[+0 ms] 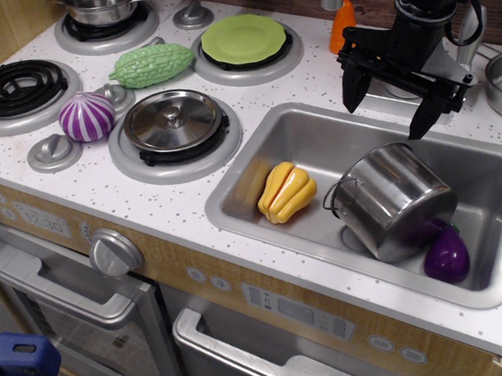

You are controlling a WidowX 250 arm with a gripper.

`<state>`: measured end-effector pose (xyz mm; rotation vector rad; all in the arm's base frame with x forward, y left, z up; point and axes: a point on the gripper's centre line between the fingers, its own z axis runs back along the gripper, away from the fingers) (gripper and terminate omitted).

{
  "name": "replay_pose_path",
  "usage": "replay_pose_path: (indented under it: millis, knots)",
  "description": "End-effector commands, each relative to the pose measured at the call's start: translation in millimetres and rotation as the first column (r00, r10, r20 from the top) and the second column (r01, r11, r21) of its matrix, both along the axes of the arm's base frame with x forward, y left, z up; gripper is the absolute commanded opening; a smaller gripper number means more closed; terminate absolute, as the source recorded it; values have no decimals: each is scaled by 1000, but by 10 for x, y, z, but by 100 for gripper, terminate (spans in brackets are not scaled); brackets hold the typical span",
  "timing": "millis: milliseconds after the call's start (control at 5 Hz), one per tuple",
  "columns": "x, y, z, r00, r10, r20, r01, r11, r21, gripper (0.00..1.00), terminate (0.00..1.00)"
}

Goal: Flip pot upright in sink

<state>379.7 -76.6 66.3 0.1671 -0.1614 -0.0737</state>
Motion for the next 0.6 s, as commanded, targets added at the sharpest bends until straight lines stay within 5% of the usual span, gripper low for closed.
replay_pose_path:
  millis: [0,200,400]
  knots:
    - [0,0,0,1000,0,0,0,1000,0,100,0]
    - [70,58,27,999,-42,-4,42,997,-58,100,0]
    - [124,63,-52,997,-79,1,79,997,4,100,0]
